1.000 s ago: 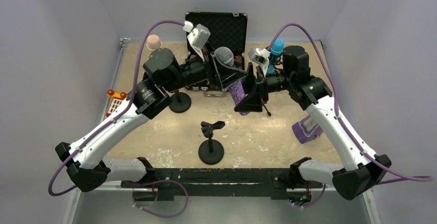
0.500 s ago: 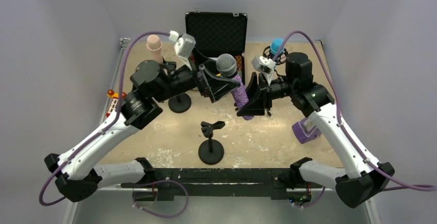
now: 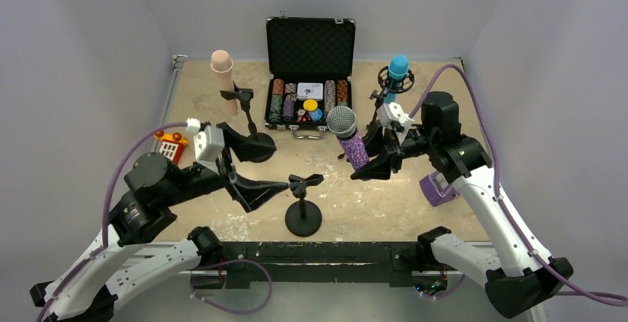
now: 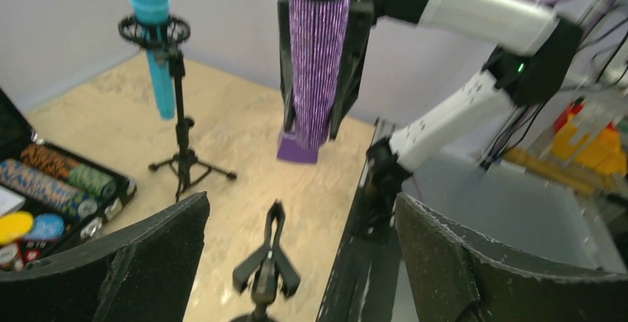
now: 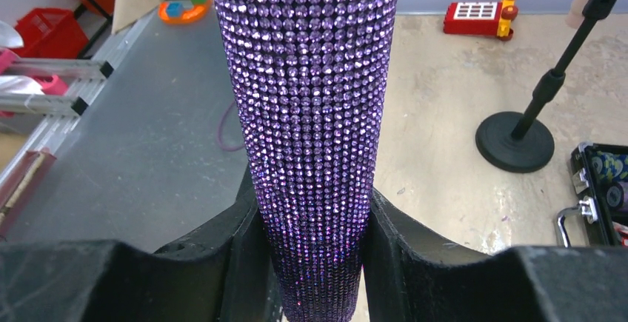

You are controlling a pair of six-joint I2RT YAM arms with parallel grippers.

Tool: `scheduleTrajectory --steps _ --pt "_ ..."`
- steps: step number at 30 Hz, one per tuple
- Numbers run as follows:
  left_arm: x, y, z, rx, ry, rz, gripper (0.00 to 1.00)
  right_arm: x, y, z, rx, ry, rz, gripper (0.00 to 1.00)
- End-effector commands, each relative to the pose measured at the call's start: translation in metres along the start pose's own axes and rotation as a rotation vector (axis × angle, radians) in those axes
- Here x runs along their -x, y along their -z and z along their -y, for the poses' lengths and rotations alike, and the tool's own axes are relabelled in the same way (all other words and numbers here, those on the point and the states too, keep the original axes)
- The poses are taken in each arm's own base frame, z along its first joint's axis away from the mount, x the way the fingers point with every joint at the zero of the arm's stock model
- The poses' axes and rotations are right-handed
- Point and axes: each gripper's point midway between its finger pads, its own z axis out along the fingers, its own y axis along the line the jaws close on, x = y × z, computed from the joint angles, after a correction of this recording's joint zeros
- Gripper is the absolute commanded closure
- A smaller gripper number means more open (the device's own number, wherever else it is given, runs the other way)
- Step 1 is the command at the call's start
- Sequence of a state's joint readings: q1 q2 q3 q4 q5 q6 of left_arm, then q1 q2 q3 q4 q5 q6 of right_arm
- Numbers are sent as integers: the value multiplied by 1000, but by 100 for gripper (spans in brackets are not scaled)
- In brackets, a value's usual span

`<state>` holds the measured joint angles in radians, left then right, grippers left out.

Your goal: Attach the microphones to the stand

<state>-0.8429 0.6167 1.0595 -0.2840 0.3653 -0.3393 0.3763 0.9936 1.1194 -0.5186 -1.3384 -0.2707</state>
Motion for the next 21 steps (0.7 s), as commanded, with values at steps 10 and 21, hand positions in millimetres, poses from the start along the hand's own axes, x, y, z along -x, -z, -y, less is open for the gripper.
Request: scheduleTrajectory --steps 10,21 --pt "-103 39 -25 35 -112 -93 1 -59 -2 0 77 250 -34 100" --pt "-128 36 -31 29 -99 -131 1 -74 -3 10 67 238 -55 100"
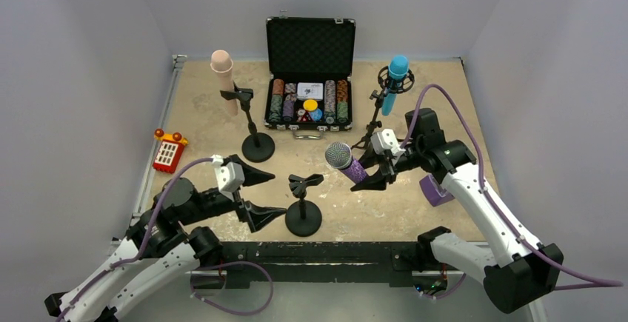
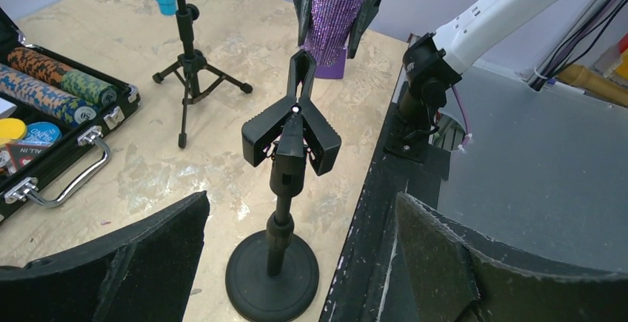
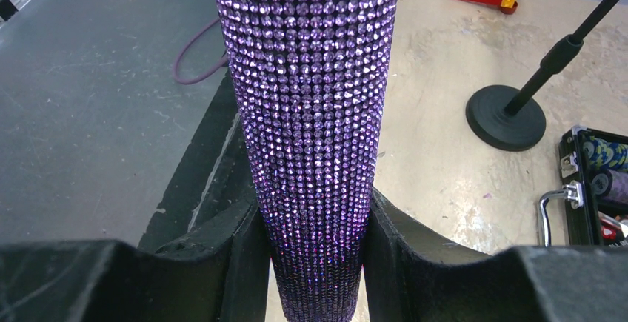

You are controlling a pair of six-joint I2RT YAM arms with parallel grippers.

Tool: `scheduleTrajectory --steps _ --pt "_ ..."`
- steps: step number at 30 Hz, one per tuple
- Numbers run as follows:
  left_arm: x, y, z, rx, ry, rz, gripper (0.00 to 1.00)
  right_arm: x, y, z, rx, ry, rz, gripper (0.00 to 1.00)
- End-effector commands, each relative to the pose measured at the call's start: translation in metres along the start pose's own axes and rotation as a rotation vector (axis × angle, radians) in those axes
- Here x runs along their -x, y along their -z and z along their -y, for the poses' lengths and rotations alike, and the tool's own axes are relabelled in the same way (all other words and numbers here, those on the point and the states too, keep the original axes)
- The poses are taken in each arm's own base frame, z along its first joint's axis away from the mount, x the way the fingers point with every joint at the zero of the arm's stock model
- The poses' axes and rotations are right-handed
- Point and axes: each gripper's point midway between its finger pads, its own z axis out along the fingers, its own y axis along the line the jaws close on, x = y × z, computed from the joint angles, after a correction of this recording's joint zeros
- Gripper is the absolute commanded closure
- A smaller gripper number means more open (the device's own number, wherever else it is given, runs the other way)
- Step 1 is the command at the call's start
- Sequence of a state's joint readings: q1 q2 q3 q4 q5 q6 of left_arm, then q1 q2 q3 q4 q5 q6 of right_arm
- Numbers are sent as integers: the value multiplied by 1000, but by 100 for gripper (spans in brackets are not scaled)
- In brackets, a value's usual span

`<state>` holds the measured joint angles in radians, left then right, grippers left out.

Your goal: Attach the microphones to the stand

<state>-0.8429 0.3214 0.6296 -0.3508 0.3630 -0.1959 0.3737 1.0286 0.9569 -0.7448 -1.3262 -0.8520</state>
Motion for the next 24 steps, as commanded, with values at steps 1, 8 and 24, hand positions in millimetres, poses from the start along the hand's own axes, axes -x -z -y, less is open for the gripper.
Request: scheduleTrajectory --steps 1,8,24 --pt "8 -4 0 -13 -33 50 1 10 -1 -1 22 69 38 100" --pt "-7 -10 0 -41 -42 20 1 9 -4 0 28 44 38 100" --pt "-23 -19 -7 -40 -69 -1 1 7 -8 1 43 40 7 100"
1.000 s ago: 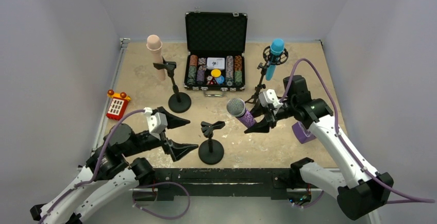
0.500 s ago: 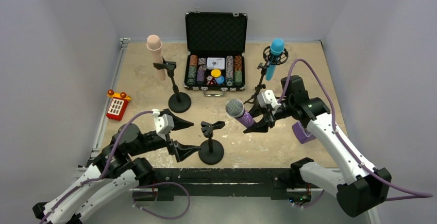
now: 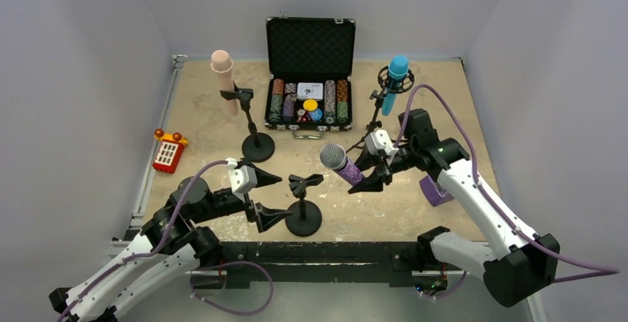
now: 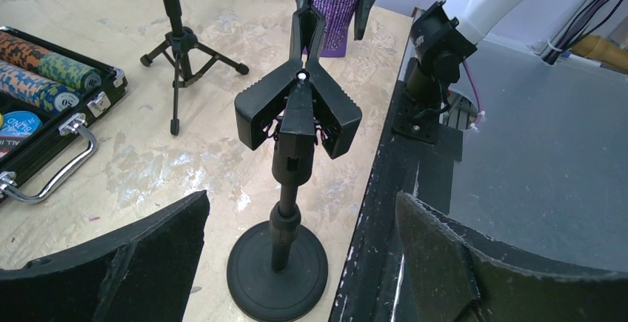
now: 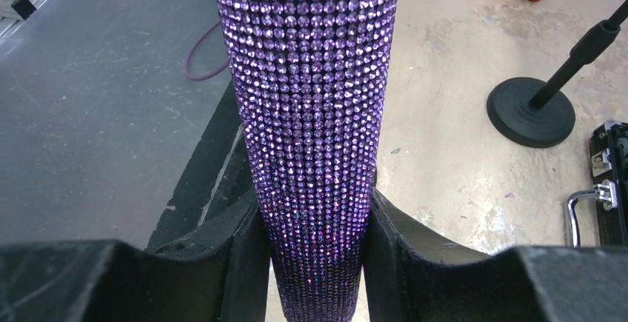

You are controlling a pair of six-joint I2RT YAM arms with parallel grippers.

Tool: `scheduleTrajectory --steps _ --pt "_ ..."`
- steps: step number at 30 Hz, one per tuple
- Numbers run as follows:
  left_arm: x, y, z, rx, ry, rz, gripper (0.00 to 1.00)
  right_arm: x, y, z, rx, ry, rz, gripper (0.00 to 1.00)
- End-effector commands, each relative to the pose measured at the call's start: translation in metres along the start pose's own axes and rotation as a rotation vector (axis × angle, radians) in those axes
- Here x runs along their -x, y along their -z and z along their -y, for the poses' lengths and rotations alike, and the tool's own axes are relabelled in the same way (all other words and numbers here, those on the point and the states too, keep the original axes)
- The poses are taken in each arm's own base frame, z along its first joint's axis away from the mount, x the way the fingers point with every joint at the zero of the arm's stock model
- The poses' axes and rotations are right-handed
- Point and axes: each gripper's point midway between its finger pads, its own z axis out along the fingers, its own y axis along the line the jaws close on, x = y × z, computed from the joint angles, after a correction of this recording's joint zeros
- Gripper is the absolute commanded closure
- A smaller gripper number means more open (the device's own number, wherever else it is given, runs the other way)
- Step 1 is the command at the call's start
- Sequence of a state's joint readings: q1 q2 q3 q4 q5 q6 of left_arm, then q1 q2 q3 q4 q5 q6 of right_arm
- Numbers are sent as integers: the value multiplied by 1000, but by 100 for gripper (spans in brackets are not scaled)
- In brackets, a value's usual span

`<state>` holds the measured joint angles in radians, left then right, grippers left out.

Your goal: Attach the microphones to the stand

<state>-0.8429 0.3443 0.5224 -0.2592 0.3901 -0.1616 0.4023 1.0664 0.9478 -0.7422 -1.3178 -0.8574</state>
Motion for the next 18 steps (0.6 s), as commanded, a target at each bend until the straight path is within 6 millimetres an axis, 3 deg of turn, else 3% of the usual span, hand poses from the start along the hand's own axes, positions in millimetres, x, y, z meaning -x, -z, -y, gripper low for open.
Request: scheduleTrajectory --steps 1,18 --pt "8 -4 0 -18 -54 41 1 17 -1 1 14 72 17 100" --pt "5 -15 -2 -37 -58 100 1 12 -6 2 26 69 6 100"
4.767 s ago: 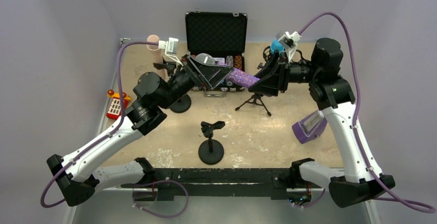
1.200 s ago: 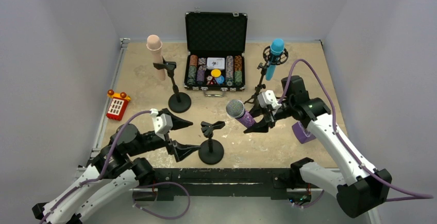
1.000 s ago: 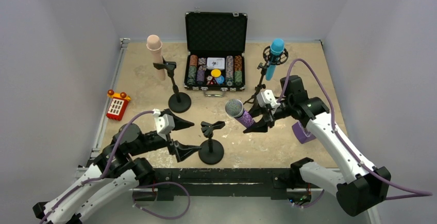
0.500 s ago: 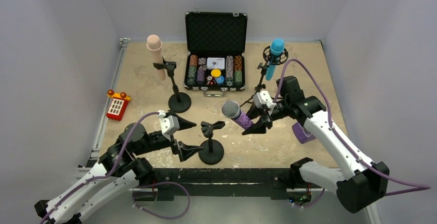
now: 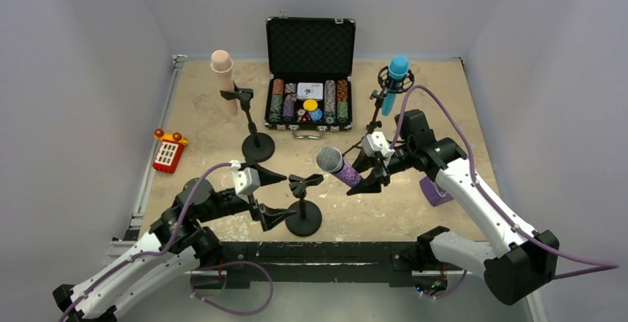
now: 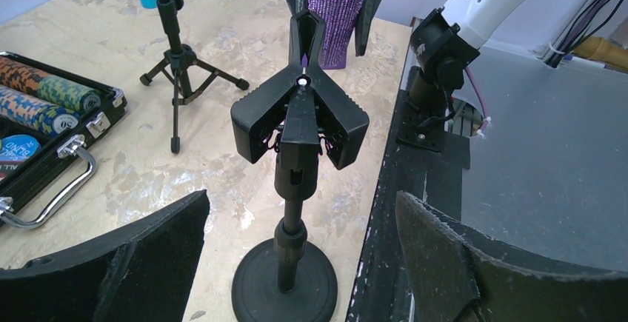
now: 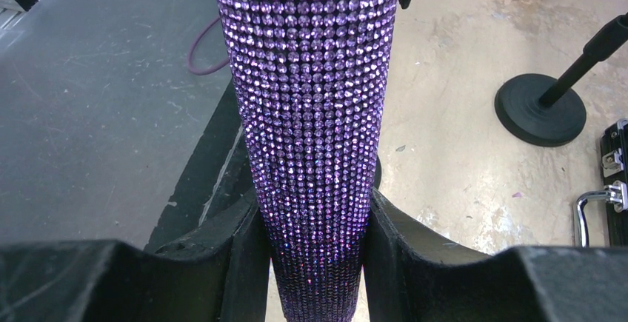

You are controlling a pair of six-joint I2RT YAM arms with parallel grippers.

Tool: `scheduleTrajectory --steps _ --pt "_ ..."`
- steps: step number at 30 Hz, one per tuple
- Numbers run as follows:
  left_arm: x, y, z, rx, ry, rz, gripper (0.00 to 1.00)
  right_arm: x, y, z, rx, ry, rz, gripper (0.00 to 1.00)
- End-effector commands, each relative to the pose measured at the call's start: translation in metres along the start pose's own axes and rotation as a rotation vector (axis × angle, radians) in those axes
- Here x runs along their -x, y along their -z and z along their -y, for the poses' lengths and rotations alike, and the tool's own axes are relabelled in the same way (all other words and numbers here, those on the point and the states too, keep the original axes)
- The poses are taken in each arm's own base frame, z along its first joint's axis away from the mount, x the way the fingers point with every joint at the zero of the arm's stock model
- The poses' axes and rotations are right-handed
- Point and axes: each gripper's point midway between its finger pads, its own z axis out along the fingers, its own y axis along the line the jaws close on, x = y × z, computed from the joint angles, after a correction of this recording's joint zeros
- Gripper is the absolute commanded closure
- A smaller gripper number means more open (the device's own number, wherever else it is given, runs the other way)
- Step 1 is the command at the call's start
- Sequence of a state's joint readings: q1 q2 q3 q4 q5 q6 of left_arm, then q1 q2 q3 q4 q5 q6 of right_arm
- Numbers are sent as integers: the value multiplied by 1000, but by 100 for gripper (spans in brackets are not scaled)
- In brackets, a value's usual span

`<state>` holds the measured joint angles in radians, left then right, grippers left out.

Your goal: Attach the microphones to the stand

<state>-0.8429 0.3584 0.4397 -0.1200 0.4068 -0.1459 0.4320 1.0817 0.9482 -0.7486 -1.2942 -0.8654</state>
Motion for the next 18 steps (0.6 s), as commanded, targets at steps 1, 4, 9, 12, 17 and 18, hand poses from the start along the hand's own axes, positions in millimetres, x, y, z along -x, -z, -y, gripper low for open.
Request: scheduleTrajectory --steps 1,4,9,12,17,18 --pt "12 -5 1 -17 -24 62 1 17 0 4 7 75 26 100" --pt "11 -7 1 -20 -17 68 1 17 0 4 6 73 25 100" --pt "15 -9 1 -26 -23 91 1 17 0 4 7 72 25 100" --pt "16 -10 1 -27 -25 92 1 16 0 4 7 68 24 100" --pt "16 -10 1 -30 -27 88 1 16 0 5 6 67 23 100" --pt "16 -10 1 -31 -27 87 1 16 0 5 7 67 23 100"
